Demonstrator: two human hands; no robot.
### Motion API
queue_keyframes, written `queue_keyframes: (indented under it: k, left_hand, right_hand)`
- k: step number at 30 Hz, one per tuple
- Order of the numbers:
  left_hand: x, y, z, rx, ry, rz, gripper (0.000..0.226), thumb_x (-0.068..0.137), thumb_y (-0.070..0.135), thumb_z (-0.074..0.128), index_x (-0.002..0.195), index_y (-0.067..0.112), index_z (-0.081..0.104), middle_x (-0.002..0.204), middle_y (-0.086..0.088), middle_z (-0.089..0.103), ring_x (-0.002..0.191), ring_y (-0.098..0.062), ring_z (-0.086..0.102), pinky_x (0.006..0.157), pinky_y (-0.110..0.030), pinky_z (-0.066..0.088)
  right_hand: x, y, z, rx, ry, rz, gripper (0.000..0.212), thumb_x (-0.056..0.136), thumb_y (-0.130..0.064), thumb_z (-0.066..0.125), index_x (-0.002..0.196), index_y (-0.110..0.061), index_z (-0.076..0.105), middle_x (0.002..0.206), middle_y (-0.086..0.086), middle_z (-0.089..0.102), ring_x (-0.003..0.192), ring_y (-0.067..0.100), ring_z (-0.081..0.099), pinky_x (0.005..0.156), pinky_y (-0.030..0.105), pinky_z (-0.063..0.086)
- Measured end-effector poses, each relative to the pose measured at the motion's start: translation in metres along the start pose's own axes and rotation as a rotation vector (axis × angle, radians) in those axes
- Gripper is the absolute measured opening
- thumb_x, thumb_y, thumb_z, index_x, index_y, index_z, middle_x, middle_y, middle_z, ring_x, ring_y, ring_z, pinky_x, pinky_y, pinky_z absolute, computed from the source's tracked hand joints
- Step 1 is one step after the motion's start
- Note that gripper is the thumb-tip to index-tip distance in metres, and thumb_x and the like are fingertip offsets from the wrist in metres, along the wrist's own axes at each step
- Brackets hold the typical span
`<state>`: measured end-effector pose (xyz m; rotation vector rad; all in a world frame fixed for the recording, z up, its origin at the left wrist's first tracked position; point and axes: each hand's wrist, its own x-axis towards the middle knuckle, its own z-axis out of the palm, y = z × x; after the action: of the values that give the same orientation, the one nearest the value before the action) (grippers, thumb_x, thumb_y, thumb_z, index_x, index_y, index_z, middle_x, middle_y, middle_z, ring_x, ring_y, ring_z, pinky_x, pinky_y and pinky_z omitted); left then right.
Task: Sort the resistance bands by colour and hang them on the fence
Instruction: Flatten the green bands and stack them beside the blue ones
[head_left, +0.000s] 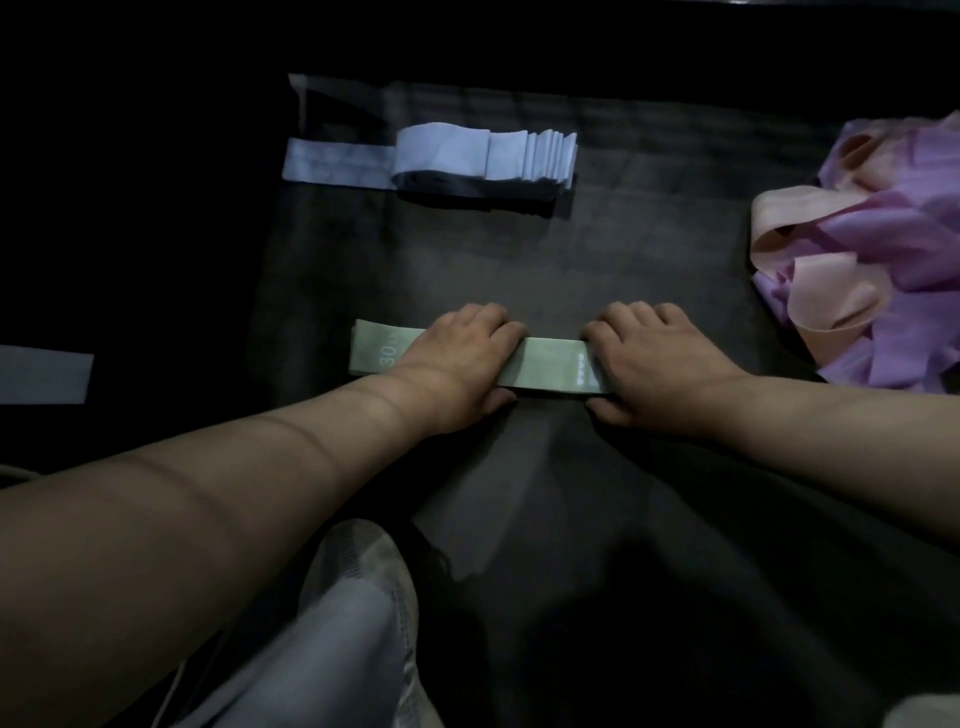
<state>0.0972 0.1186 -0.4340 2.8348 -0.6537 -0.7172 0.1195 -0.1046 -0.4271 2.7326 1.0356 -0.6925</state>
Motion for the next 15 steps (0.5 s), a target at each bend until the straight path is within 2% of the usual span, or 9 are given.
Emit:
queue_keyframes:
  k: [3, 6, 9, 11, 13, 15]
  left_hand:
    - [-0.012, -0.010, -0.003, 0.012, 0.046, 0.010, 0.087, 0.076, 0.051, 0.075, 0.145, 0.012, 0.039, 0.138, -0.011, 0.044, 0.128, -0.030, 0.042, 0.109, -0.038, 0.032]
    - [-0.031, -0.029, -0.006, 0.052, 0.049, -0.008, 0.091, 0.073, 0.048, 0.077, 0.146, 0.009, 0.039, 0.139, -0.015, 0.044, 0.129, -0.034, 0.040, 0.110, -0.042, 0.030]
    - [-0.042, -0.047, -0.005, 0.069, 0.014, -0.025, 0.083, 0.074, 0.041, 0.077, 0.142, 0.007, 0.045, 0.134, -0.017, 0.048, 0.123, -0.036, 0.046, 0.107, -0.043, 0.038]
    - [-0.044, -0.055, -0.003, 0.044, 0.019, -0.015, 0.070, 0.076, 0.032, 0.076, 0.136, 0.005, 0.051, 0.128, -0.018, 0.052, 0.114, -0.038, 0.052, 0.098, -0.047, 0.046]
    - [-0.045, -0.057, -0.003, 0.030, 0.028, -0.002, 0.064, 0.076, 0.027, 0.075, 0.131, 0.004, 0.054, 0.125, -0.019, 0.054, 0.110, -0.038, 0.054, 0.091, -0.049, 0.050]
    - [-0.046, -0.059, -0.004, 0.045, 0.046, 0.003, 0.067, 0.073, 0.031, 0.076, 0.131, 0.005, 0.055, 0.124, -0.018, 0.054, 0.110, -0.037, 0.055, 0.093, -0.046, 0.050]
  right_hand:
    - [0.003, -0.004, -0.004, -0.058, -0.017, -0.022, 0.076, 0.075, -0.068, 0.056, 0.126, -0.012, 0.050, 0.118, 0.010, 0.052, 0.104, 0.031, 0.052, 0.088, 0.043, 0.041]
    - [0.009, -0.012, -0.007, -0.041, -0.028, -0.054, 0.076, 0.081, -0.069, 0.052, 0.133, -0.015, 0.041, 0.126, 0.007, 0.047, 0.113, 0.028, 0.049, 0.095, 0.041, 0.039]
    - [0.013, -0.018, -0.010, 0.003, -0.054, -0.056, 0.064, 0.088, -0.062, 0.050, 0.132, -0.017, 0.040, 0.126, 0.006, 0.043, 0.116, 0.026, 0.047, 0.096, 0.038, 0.039]
    - [0.016, -0.018, -0.012, 0.028, -0.073, -0.057, 0.058, 0.090, -0.058, 0.048, 0.131, -0.018, 0.040, 0.125, 0.005, 0.042, 0.115, 0.025, 0.047, 0.096, 0.036, 0.040]
    - [0.017, -0.016, -0.013, 0.044, -0.079, -0.069, 0.057, 0.090, -0.058, 0.049, 0.130, -0.017, 0.041, 0.124, 0.005, 0.042, 0.114, 0.025, 0.047, 0.095, 0.036, 0.041]
    - [0.016, -0.015, -0.012, 0.041, -0.060, -0.074, 0.062, 0.086, -0.060, 0.051, 0.129, -0.016, 0.043, 0.121, 0.006, 0.044, 0.111, 0.026, 0.048, 0.092, 0.037, 0.042]
